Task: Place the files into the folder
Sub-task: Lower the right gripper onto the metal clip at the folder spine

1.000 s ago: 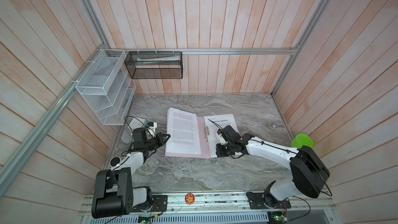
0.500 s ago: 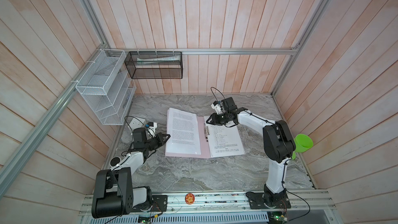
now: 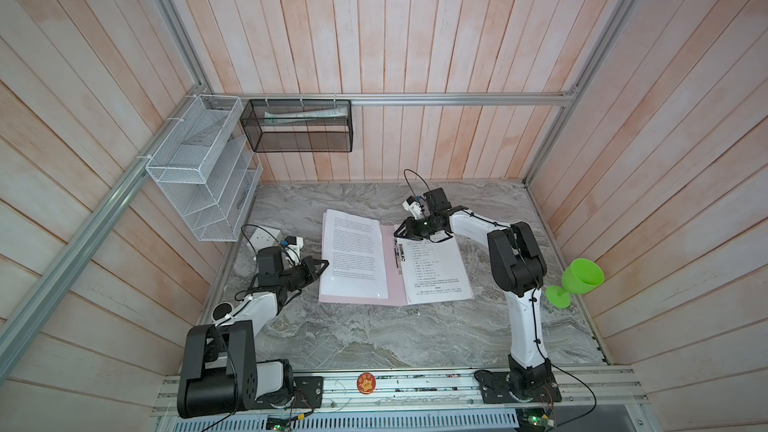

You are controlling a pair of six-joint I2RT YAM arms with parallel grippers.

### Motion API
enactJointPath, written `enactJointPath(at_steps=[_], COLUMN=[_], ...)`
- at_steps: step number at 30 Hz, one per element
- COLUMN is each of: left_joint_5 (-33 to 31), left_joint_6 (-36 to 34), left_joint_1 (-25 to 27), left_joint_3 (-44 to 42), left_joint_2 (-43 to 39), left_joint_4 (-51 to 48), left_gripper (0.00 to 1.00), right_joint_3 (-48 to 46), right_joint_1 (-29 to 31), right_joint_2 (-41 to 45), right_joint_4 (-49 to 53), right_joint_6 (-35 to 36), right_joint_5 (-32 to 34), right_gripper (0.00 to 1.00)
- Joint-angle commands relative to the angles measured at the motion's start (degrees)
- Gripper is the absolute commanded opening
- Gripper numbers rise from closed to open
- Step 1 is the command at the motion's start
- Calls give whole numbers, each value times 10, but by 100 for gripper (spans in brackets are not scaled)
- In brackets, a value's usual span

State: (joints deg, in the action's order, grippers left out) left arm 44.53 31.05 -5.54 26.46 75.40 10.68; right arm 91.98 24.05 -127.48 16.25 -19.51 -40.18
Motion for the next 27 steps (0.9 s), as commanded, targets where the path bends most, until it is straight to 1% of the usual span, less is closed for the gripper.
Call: enactJointPath(at_steps=[1,8,19,27], left_joint_5=[-3,-4,-3,-3], left_joint_6=[-17,-17,-17,-17], left_joint_1=[3,3,3,3], left_joint_3=[8,7,7,6], left_joint_2=[5,6,6,4], left_joint_4=[-8,-7,-7,-7], left_gripper=[0,0,0,0], right_joint_3=[23,33,74,91], right_joint_1=[-1,1,15,22], right_joint_2=[-22,-38,-67,-69], right_joint_4=[-13,-11,15,27], right_joint_6=[-3,-4,5,4], right_joint_5=[-24,-35,-51,-44], right_gripper=[31,32,31,31])
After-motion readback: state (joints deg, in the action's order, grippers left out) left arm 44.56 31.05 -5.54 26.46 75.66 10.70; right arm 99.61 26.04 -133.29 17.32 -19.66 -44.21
